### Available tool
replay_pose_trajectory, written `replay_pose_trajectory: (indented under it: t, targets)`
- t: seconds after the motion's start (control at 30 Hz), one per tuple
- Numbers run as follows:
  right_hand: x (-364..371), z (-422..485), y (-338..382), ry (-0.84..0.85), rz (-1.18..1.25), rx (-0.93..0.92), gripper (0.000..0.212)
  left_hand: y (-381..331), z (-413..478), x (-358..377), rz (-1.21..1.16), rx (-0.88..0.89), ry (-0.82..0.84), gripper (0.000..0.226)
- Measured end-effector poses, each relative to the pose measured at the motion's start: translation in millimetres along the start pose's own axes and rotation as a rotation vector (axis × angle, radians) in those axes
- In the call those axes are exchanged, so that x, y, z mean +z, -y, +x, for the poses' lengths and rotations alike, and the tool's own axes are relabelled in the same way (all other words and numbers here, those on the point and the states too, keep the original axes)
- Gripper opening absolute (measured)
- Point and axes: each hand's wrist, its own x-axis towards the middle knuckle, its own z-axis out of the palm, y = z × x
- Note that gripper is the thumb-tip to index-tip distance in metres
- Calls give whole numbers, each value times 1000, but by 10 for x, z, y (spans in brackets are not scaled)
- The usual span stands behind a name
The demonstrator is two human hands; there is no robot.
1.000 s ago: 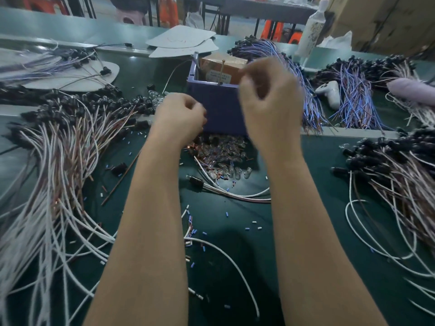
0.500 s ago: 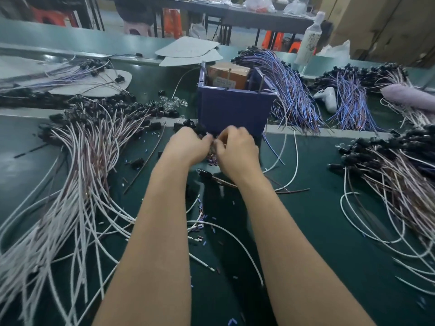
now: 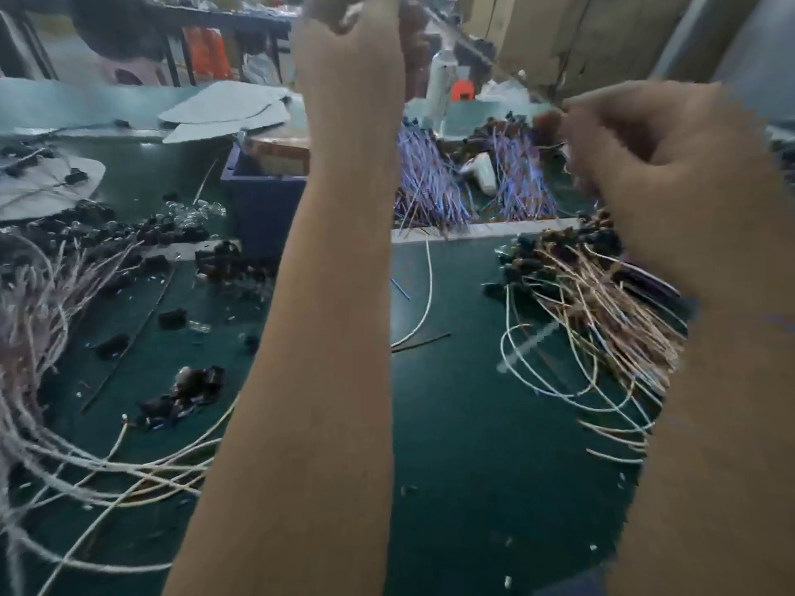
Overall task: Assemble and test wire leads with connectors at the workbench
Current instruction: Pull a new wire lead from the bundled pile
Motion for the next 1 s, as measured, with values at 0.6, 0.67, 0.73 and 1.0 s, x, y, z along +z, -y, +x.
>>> replay_pose_trajectory:
  t: [0.6,0.67,0.73,1.0]
  targets:
    - [81,-825,-1756,90,-483,994,17,1958,-1150,1161,527,-777,555,15]
    - [78,-749,-1635,-29,-459,926,18,1904,-1088,1124,484,-735,548,15]
    - [96,-657,-1420,-158,-383,763,17,1797,-990,1062,420,-673,480,17]
    - [1139,-320,-467,624,-17,348,10,1020,-286,78,319,-291,8,19]
